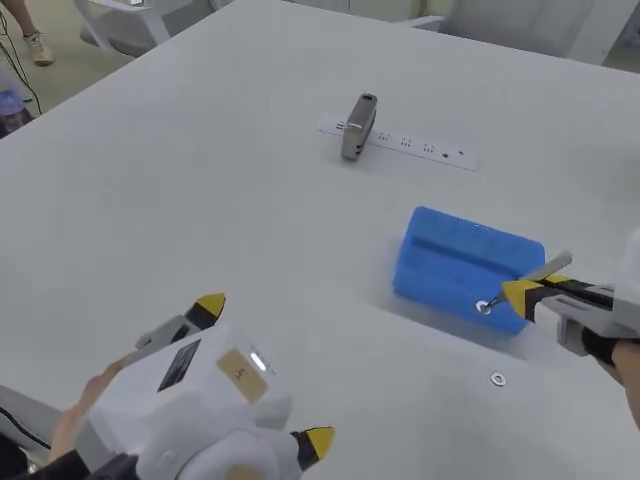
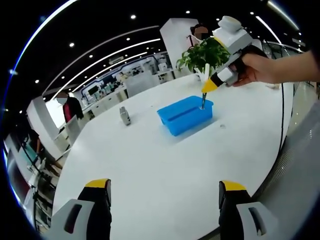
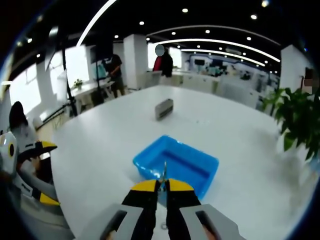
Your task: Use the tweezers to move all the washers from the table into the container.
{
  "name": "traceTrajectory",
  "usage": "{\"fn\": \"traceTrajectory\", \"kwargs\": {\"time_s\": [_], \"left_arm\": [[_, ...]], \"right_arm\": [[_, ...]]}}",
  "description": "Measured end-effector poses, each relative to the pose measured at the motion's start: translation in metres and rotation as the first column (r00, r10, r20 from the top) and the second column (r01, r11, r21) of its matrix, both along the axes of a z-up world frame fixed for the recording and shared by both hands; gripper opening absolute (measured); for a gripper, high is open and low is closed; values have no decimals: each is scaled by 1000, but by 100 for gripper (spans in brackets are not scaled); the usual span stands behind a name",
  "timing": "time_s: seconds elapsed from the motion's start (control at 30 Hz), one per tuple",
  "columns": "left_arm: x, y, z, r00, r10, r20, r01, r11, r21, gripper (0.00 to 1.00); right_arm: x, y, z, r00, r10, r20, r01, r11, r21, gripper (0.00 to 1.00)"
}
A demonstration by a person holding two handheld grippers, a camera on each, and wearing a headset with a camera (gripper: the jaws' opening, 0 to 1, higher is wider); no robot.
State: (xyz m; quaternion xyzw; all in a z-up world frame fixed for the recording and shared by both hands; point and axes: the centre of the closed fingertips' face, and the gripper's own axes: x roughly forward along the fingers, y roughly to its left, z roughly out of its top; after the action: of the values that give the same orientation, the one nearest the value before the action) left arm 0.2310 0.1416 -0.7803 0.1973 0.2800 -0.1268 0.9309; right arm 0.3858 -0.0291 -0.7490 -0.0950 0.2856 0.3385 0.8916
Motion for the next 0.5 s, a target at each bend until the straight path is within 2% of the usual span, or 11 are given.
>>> {"fn": "traceTrajectory", "kwargs": {"time_s": [0.07,0.27,0.43,0.5], "left_arm": [[0,0,0,1000,0,0,0,1000,-2,91],[0,-1,1,1000,-5,2,5,1000,-11,92],[0,-1,0,1000,-4,2,4,1000,-12,92],[0,-1,0,1000,-4,0,4,1000,-10,92]], "right_arm": [[4,2,4,1000,1,8,-1,1000,4,1],[17,5,6,999,-8,36,8,1000,-1,1],[31,6,-2,999,-17,43,18,1000,-26,2],[36,5,-12,999,-11,33,12,999,-53,2]]}}
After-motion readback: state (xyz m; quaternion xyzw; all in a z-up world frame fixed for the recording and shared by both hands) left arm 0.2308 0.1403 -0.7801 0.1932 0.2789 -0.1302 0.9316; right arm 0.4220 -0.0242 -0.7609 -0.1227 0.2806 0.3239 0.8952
